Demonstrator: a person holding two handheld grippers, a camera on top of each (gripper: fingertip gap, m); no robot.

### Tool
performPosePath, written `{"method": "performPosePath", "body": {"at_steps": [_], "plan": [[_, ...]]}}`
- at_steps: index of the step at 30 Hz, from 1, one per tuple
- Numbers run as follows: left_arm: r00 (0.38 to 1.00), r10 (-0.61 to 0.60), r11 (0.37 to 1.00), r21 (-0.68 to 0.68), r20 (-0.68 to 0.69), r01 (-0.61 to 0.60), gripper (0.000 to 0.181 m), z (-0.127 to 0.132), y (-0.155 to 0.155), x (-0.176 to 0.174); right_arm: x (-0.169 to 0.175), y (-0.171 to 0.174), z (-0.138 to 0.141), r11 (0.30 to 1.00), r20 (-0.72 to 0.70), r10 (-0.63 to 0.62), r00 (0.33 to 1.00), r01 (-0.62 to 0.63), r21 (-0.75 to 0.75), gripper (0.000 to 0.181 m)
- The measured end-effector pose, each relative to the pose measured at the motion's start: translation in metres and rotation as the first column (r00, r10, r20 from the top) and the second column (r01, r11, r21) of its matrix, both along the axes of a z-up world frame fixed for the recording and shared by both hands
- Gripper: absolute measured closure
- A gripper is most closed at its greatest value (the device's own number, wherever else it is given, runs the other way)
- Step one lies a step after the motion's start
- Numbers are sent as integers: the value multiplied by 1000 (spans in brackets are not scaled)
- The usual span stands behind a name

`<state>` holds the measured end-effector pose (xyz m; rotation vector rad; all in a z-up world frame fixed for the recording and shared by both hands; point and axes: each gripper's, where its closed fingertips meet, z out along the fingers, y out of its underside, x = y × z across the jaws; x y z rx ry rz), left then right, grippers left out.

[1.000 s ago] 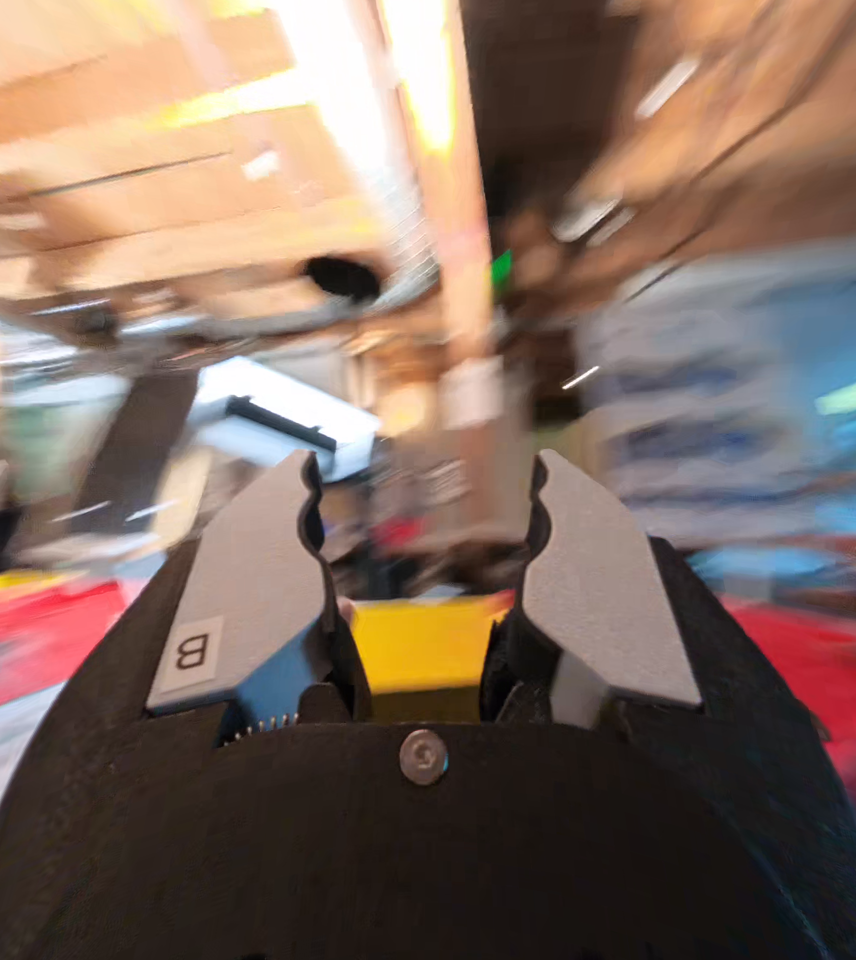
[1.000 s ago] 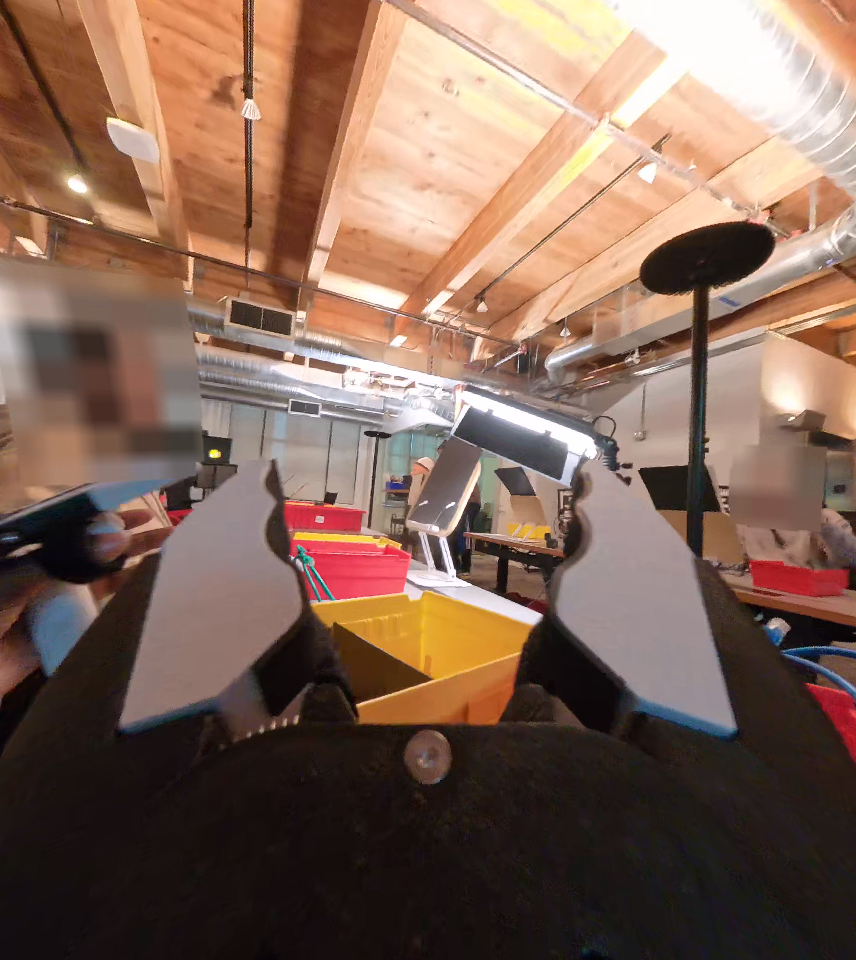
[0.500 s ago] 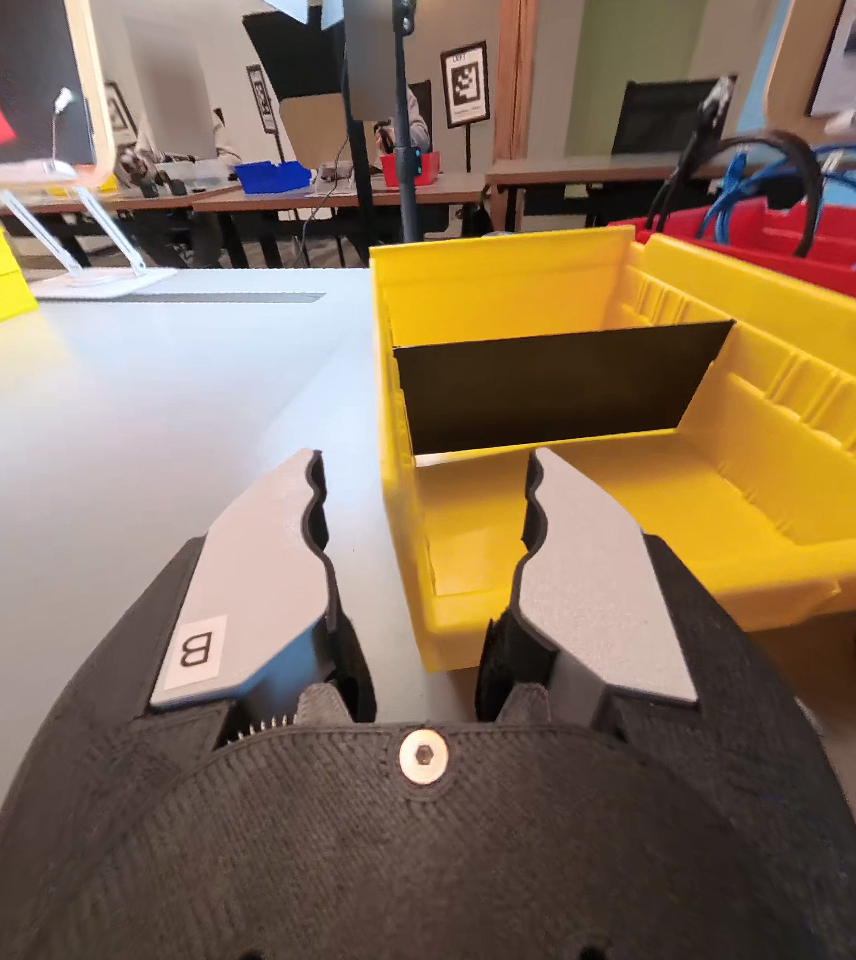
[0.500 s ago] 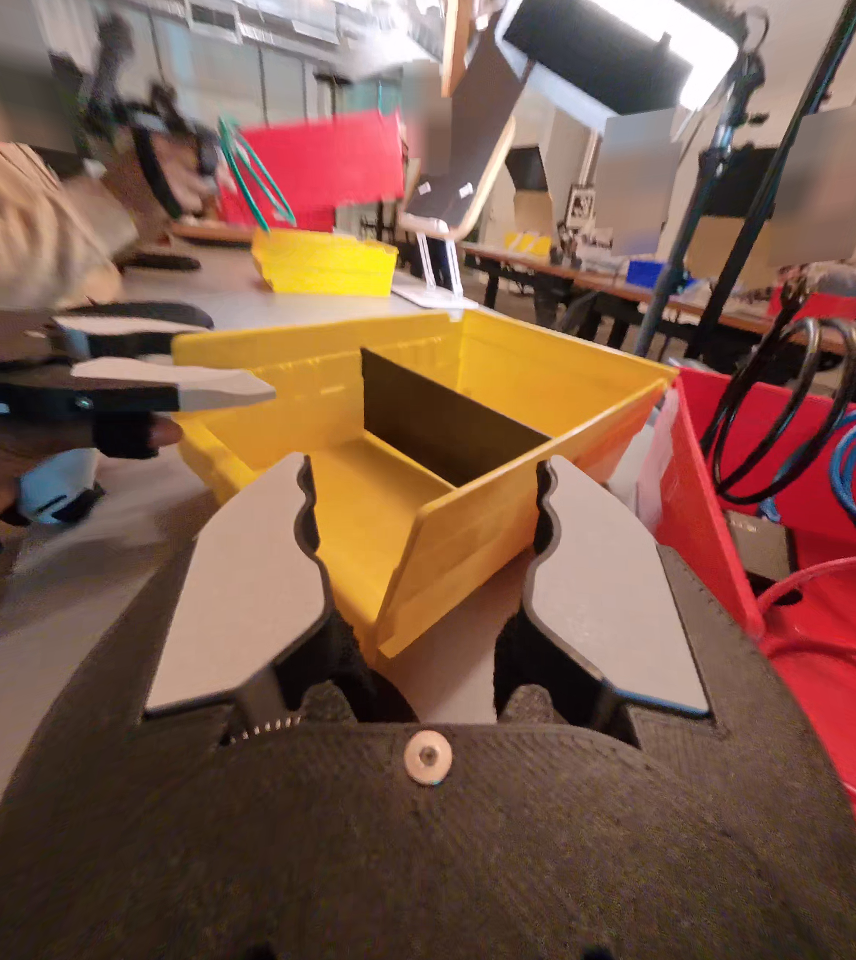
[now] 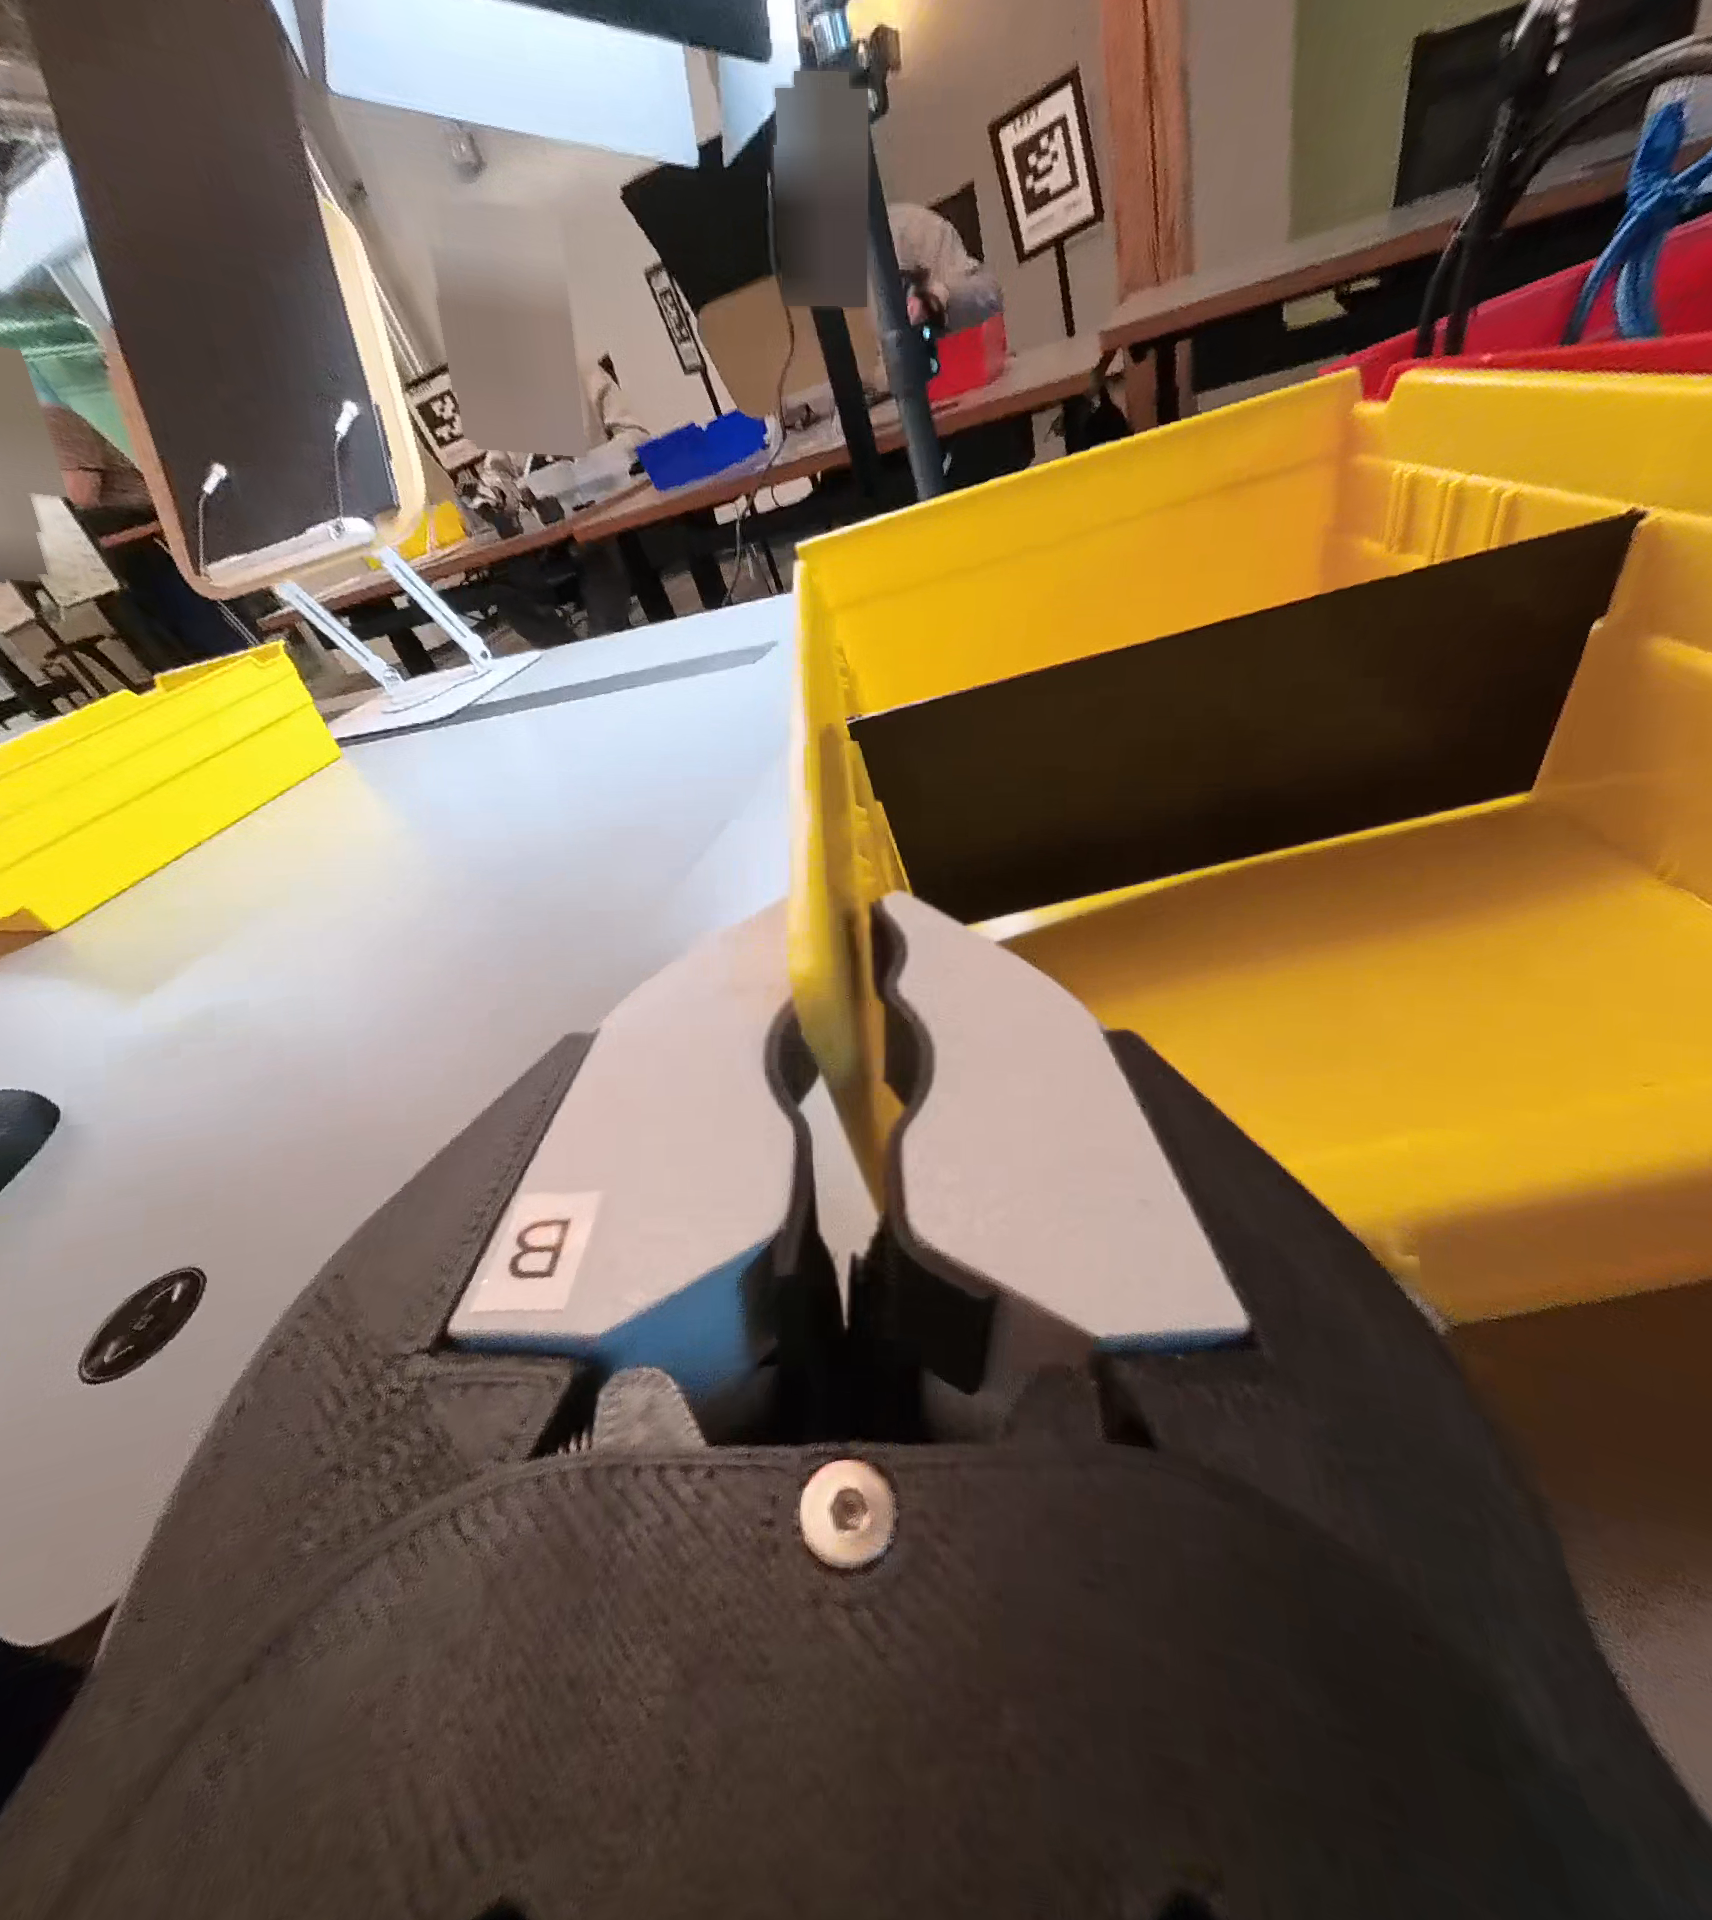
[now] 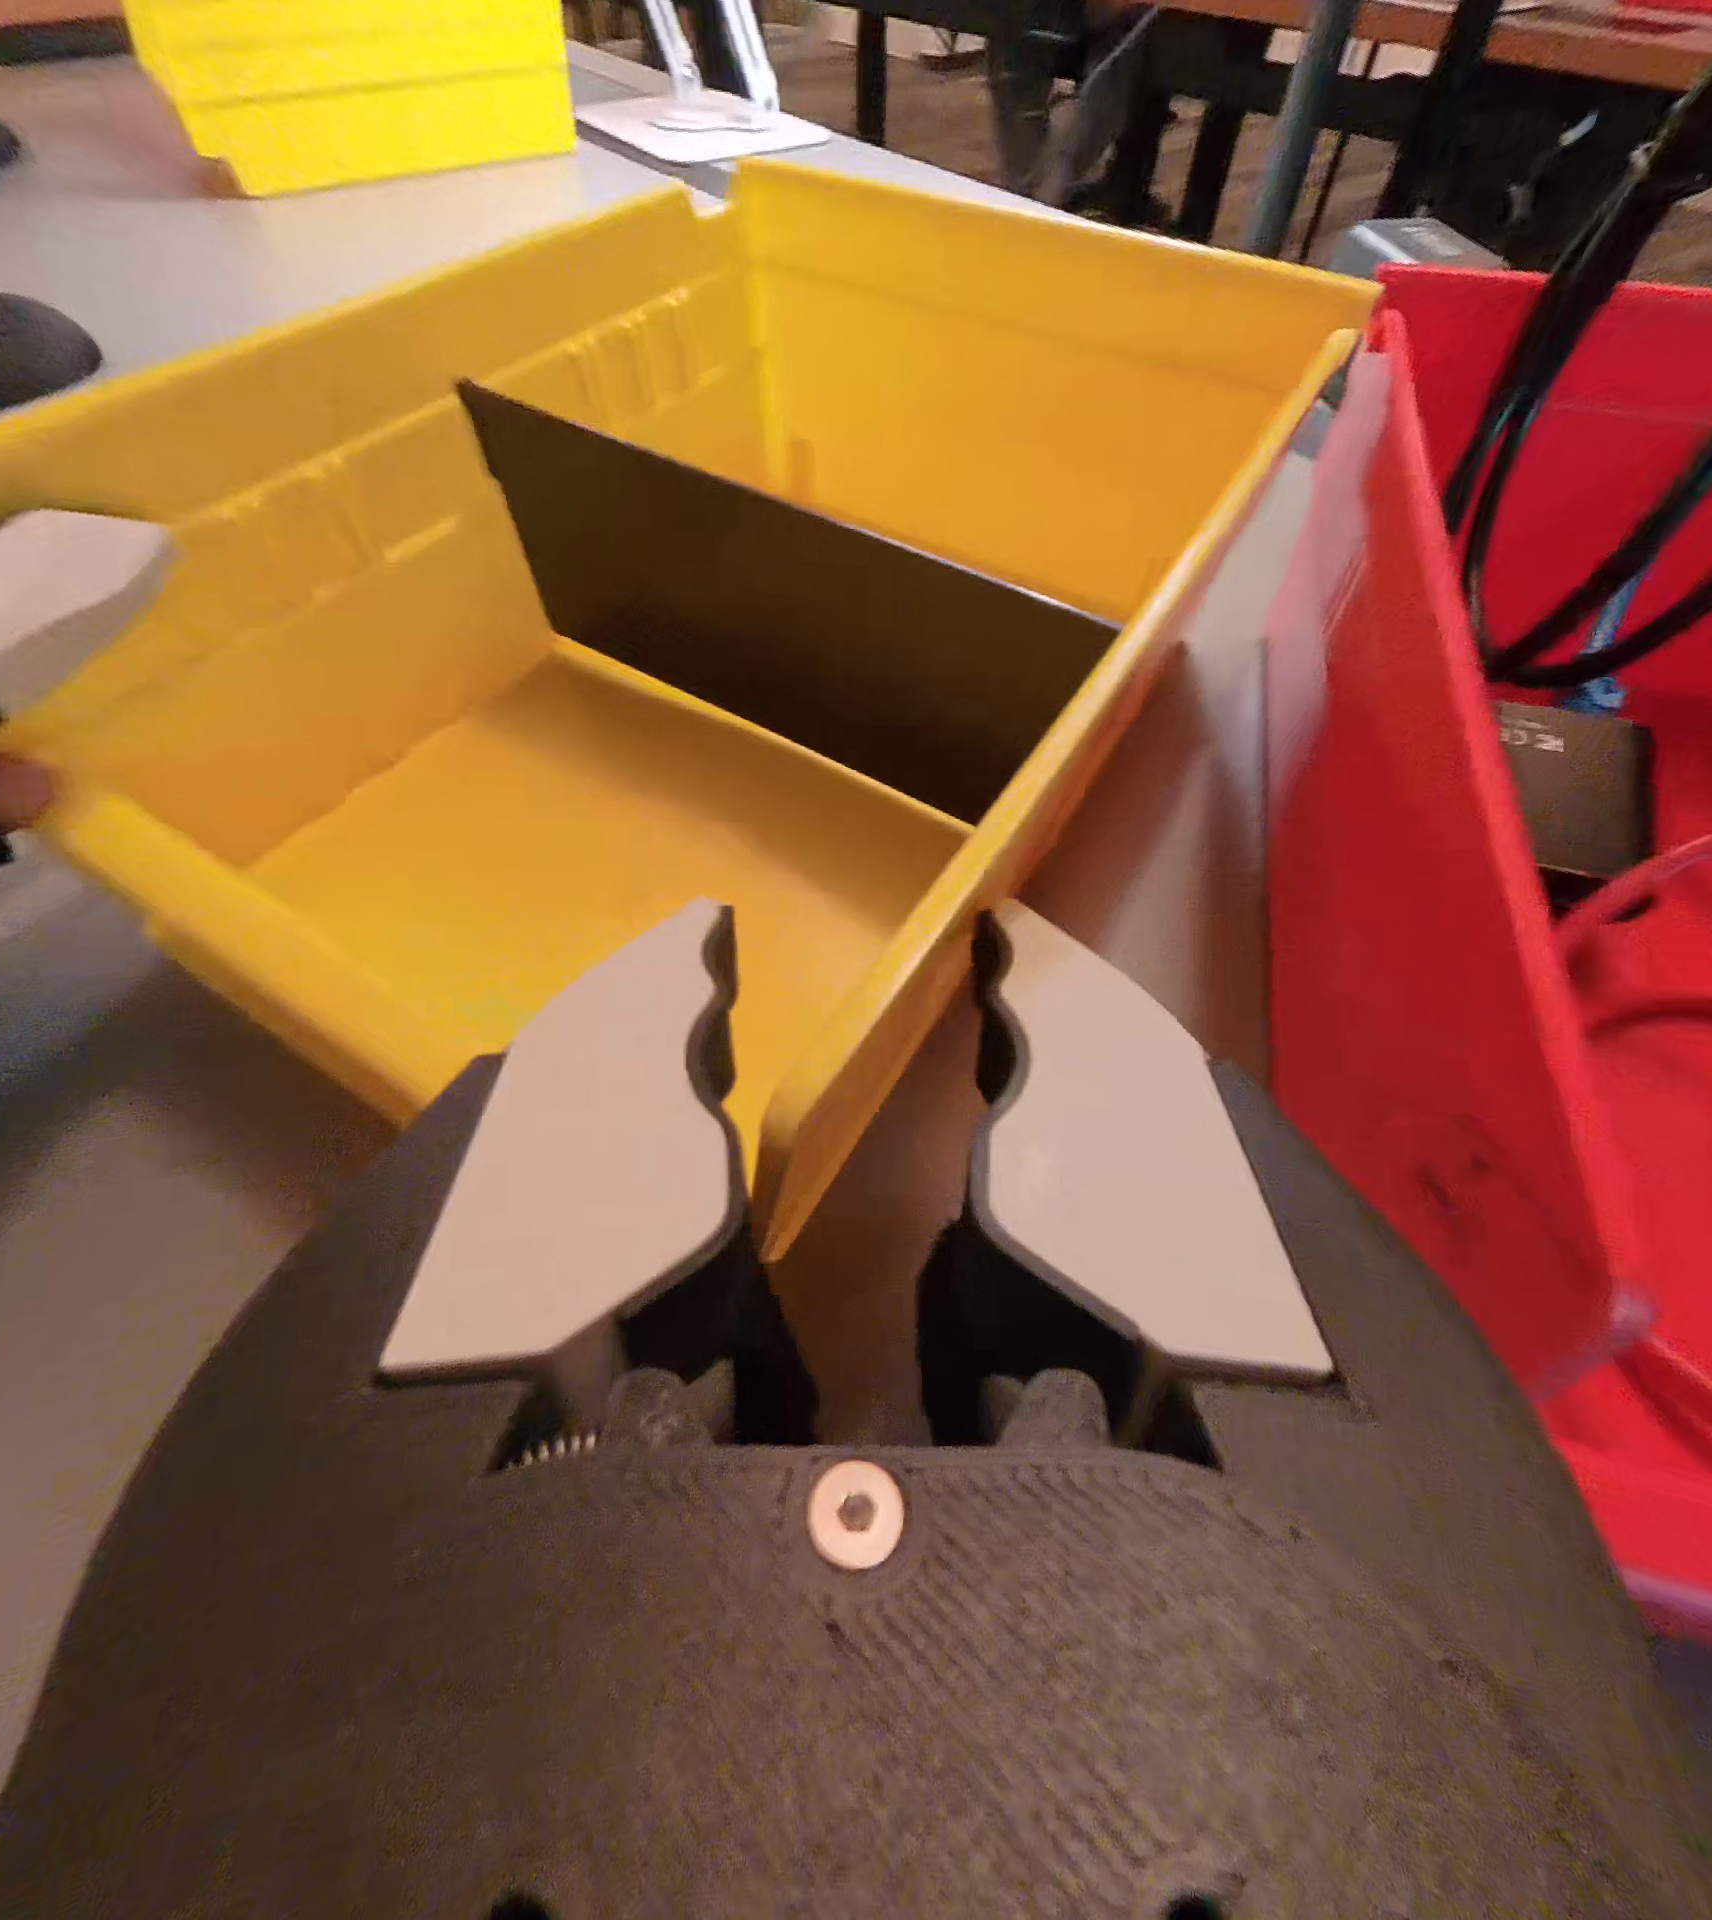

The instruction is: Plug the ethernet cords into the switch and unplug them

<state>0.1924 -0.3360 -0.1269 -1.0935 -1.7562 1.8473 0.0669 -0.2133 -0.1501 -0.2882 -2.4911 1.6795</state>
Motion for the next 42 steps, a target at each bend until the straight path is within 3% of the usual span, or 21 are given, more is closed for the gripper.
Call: {"method": "performPosePath", "body": {"at_steps": [3,8,14,19,22,25,28,34,38,42], "plan": [[997,-6,1000,16,-76,7,179,7,5,2,-4,2,2,999,-18,-37,999,36,-8,147],[992,26,987,-155,-124,-45,179,46,22,11,-9,7,26,989,-66,-73,995,64,-137,156],[935,-30,882,-449,-354,-142,178,124,81,29,-16,37,102,882,-102,-135,986,73,-465,170],[861,-136,788,-580,-490,-206,176,178,140,34,-23,84,166,774,-185,-209,960,47,-631,174],[824,-261,769,-625,-503,-138,173,201,171,14,-41,123,193,737,-233,-286,929,58,-673,174],[758,-445,755,-655,-476,32,167,212,206,-26,-74,172,210,724,-303,-395,867,90,-684,172],[700,-571,716,-677,-428,170,164,217,242,-75,-110,225,214,709,-324,-500,803,164,-686,170],[603,-723,635,-669,-338,386,164,224,322,-176,-178,336,199,619,-204,-669,715,385,-684,169],[555,-782,593,-610,-282,525,164,205,373,-236,-216,400,171,585,-151,-744,651,526,-618,169],[519,-820,565,-481,-240,671,163,168,412,-283,-242,449,130,585,-130,-781,611,643,-495,168]]}}
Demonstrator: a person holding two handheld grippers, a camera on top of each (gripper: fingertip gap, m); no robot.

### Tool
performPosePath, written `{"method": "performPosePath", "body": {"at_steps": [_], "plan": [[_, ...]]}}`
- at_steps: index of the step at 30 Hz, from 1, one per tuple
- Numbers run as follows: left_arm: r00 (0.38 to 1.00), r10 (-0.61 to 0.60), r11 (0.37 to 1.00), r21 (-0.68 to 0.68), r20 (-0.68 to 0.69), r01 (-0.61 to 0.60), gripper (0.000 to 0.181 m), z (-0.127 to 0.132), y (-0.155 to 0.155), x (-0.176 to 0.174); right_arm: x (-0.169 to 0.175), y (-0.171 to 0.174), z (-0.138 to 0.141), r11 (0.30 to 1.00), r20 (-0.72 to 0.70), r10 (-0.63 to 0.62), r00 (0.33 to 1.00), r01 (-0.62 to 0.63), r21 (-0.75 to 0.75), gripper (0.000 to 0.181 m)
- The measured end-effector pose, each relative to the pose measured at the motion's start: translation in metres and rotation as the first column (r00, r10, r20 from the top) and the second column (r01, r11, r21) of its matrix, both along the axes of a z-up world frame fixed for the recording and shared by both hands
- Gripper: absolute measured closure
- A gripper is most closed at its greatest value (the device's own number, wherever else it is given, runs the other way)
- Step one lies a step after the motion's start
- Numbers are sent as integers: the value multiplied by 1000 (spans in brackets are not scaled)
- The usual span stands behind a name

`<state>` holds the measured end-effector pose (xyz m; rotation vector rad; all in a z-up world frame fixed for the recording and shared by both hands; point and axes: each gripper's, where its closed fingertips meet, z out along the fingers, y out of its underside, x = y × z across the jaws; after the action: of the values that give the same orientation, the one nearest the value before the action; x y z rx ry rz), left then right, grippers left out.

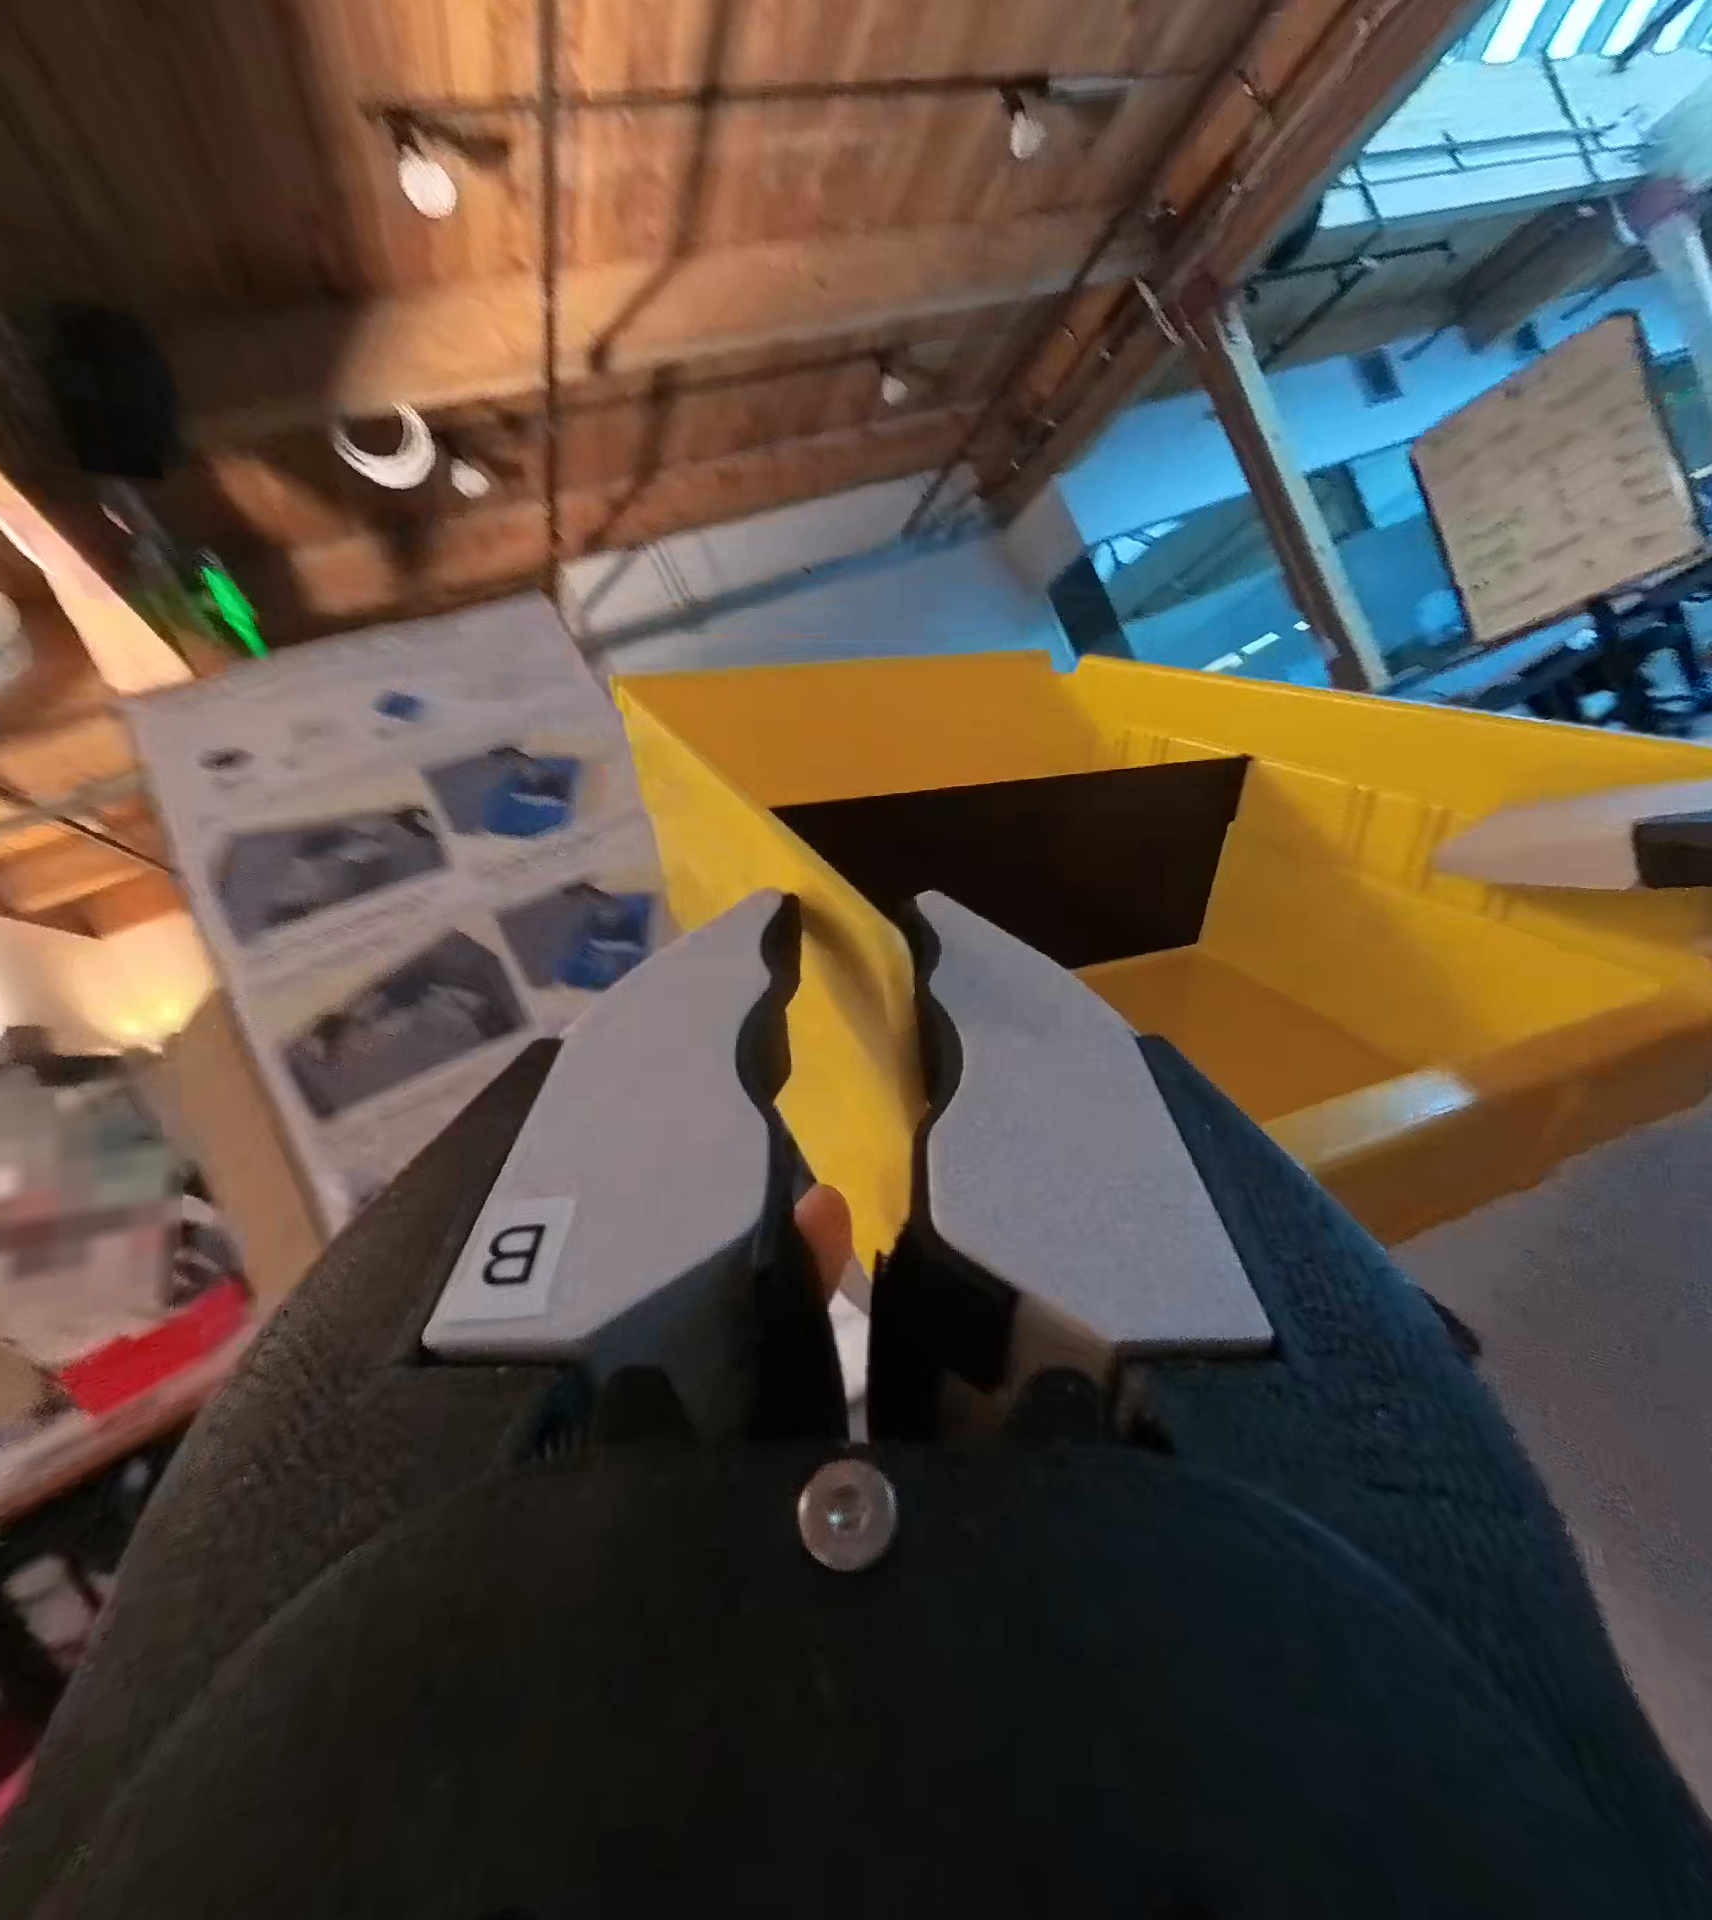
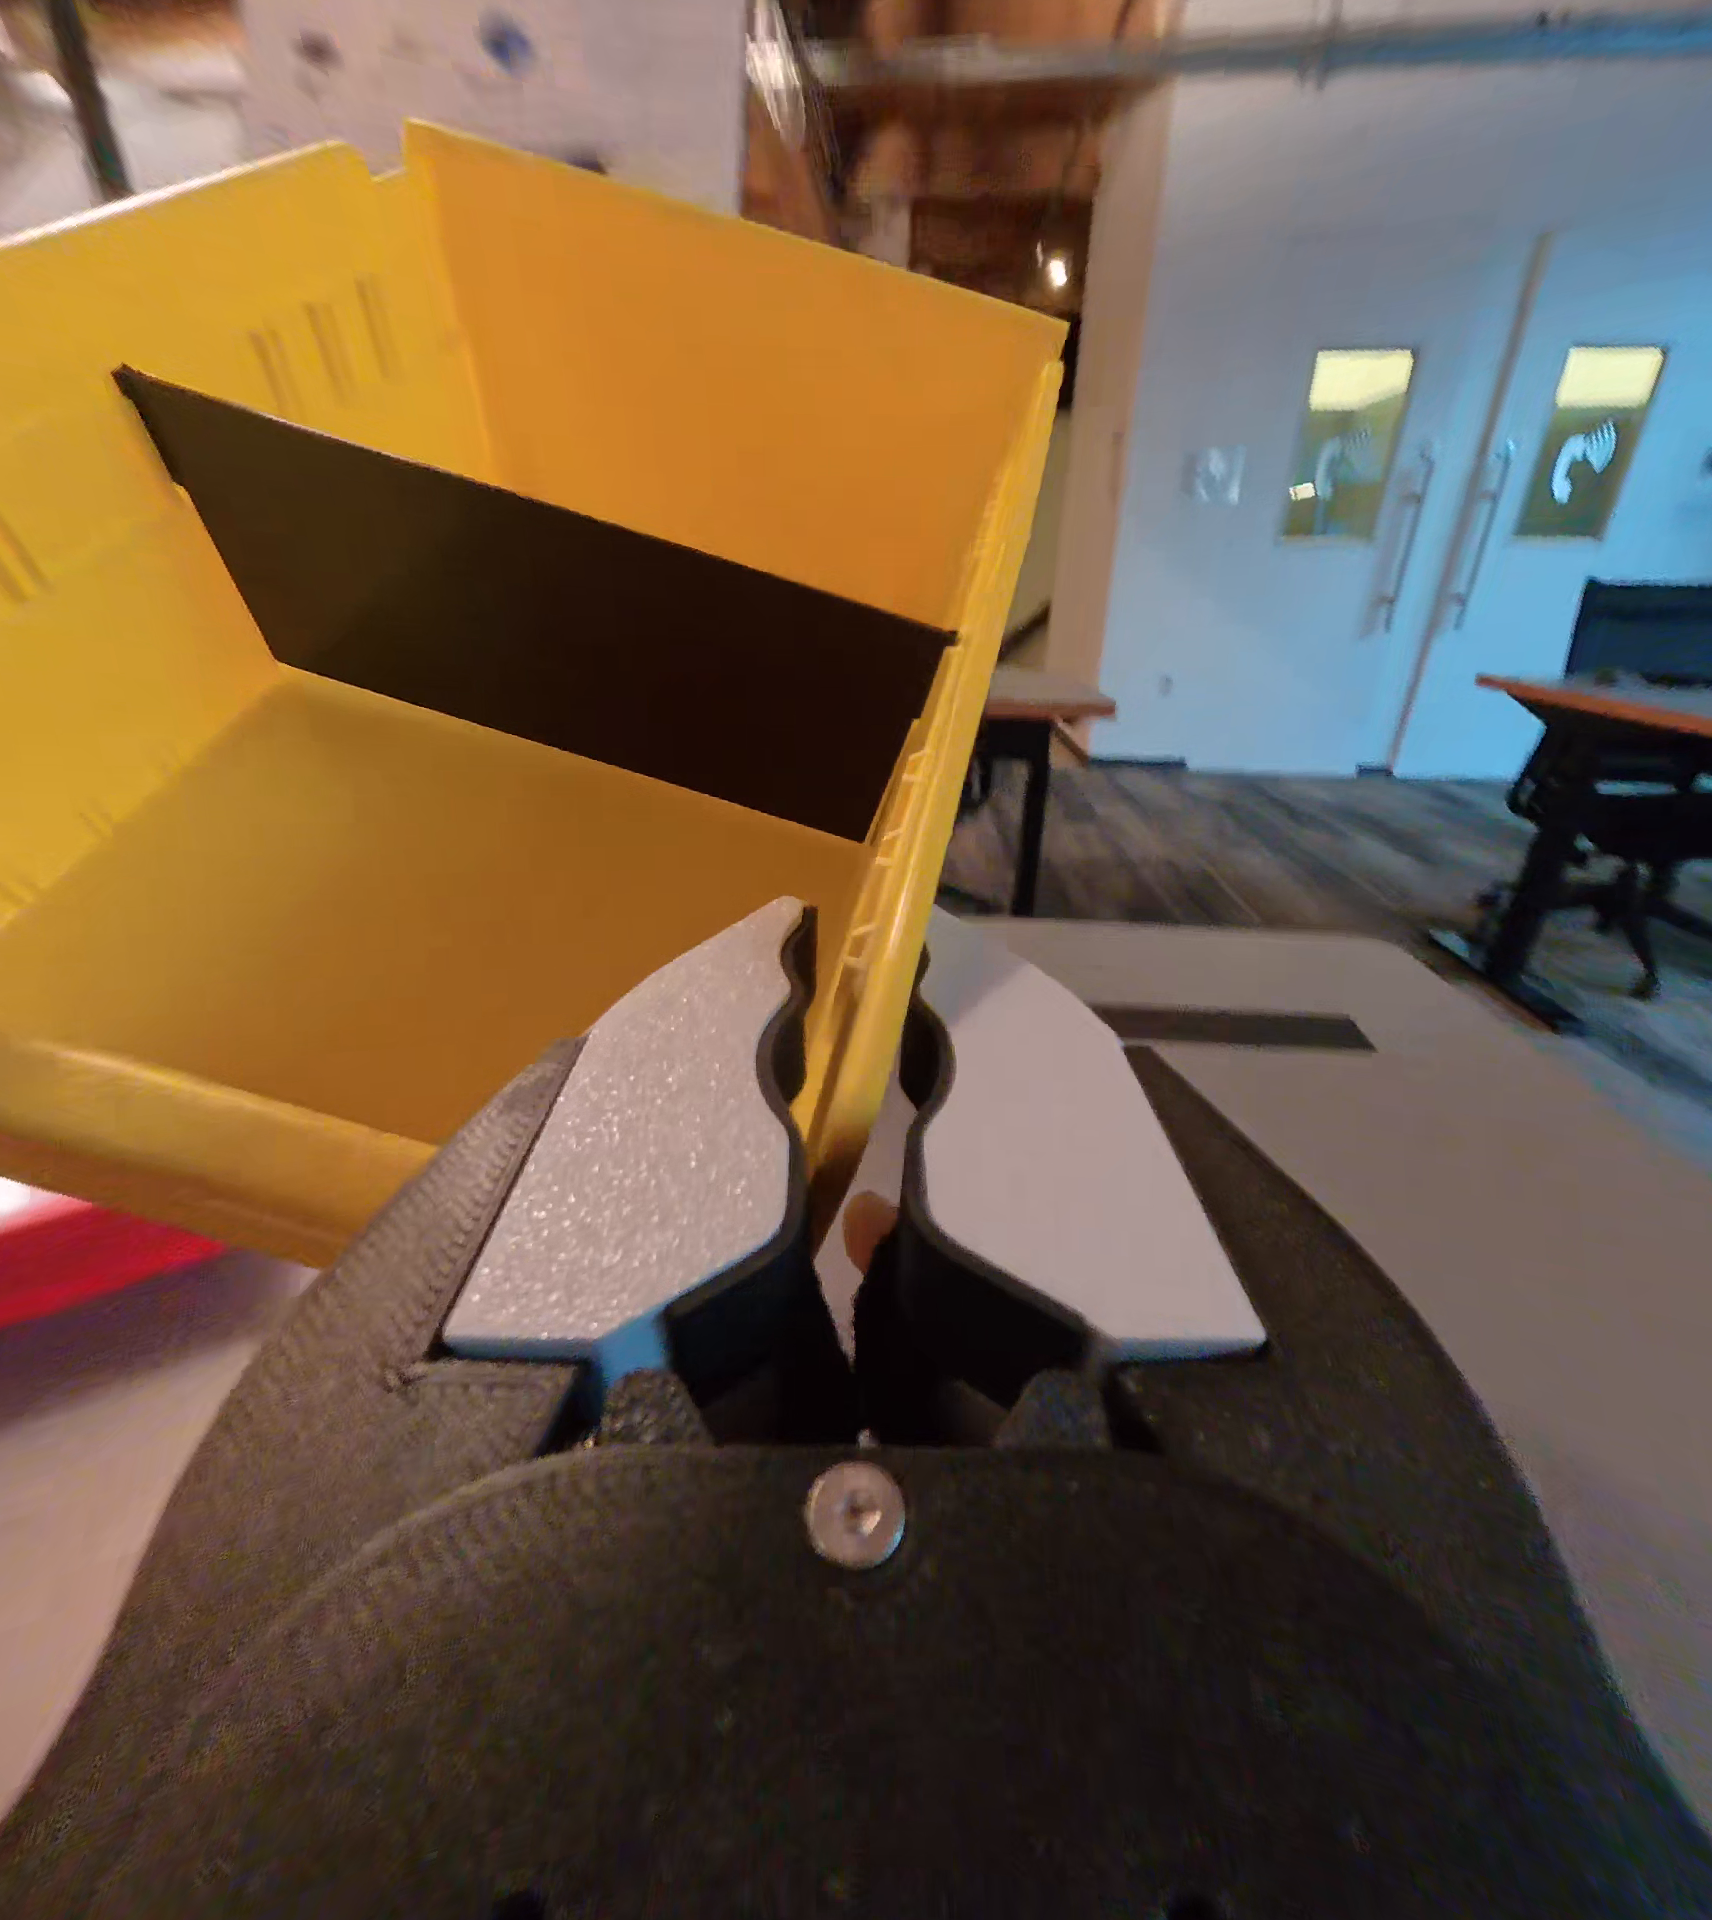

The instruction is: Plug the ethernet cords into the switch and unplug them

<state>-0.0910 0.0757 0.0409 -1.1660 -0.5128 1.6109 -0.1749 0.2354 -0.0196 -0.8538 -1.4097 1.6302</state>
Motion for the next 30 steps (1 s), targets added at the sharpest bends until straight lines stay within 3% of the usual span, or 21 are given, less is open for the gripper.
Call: {"method": "performPosePath", "body": {"at_steps": [7,12,15,22,27,30], "plan": [[965,-73,997,54,250,61,159,-87,48,-47,-28,57,-79,981,190,-133,973,101,168,171],[922,-44,999,-6,384,51,157,-132,52,-60,-34,68,-96,966,249,-167,954,108,235,174],[886,-71,997,45,459,56,156,-149,53,-64,-36,69,-112,941,292,-203,934,104,323,173],[857,-78,997,64,509,53,156,-161,51,-66,-33,65,-120,948,326,-154,933,46,316,166],[791,-191,981,139,582,134,146,-170,55,-63,-29,55,-114,968,315,-47,948,-35,249,136],[797,-205,979,138,569,153,129,-161,58,-60,-29,58,-98,982,223,-32,974,-12,191,109]]}}
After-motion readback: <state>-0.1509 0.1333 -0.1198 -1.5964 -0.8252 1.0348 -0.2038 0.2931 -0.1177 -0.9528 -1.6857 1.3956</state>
